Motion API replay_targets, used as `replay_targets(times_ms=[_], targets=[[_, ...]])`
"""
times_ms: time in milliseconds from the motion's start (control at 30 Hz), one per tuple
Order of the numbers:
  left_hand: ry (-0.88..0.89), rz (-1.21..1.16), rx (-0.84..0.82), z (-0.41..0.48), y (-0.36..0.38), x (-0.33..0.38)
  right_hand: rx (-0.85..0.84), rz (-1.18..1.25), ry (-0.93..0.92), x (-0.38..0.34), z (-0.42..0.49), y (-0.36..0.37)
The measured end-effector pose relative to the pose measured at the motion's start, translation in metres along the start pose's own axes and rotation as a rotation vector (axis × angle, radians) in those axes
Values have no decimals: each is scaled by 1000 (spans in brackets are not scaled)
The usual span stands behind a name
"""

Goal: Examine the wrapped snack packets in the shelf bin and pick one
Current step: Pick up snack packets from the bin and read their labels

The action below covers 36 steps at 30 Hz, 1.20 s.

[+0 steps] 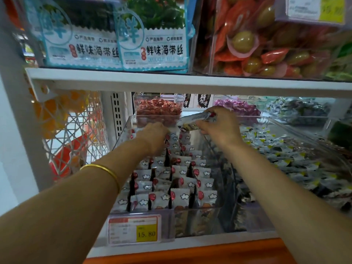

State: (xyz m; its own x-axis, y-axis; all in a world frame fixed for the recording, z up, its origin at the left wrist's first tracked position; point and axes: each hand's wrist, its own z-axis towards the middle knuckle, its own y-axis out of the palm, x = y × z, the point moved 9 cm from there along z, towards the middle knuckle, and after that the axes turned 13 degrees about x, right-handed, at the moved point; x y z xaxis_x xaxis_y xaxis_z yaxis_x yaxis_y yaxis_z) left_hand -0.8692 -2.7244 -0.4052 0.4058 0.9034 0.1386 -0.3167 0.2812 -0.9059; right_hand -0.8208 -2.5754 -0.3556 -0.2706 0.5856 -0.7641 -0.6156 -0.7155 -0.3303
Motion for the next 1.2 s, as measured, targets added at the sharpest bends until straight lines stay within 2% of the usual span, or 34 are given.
replay_targets(times_ms=[133, 333, 567, 767, 1033, 1133, 1200], targets=[[43, -4, -28, 10, 9, 1, -42, -27, 10, 5, 15, 15], [-27, -142, -80, 17, 19, -12, -116, -64, -42, 2, 26, 36], [-102, -234, -98, 16, 19, -15, -256, -331, -220, -8, 32, 69], [-173, -186, 21, 7, 0, -20, -405, -486, -324, -6, 19, 103], [-80, -89, -76, -10, 18, -19, -502, -445, -356, -5, 11, 116], [-78, -53, -115, -10, 24, -22, -609, -557, -448, 0, -1, 130], [-79, -28, -135, -11, 27, -24, -607, -601, -443, 4, -2, 130]])
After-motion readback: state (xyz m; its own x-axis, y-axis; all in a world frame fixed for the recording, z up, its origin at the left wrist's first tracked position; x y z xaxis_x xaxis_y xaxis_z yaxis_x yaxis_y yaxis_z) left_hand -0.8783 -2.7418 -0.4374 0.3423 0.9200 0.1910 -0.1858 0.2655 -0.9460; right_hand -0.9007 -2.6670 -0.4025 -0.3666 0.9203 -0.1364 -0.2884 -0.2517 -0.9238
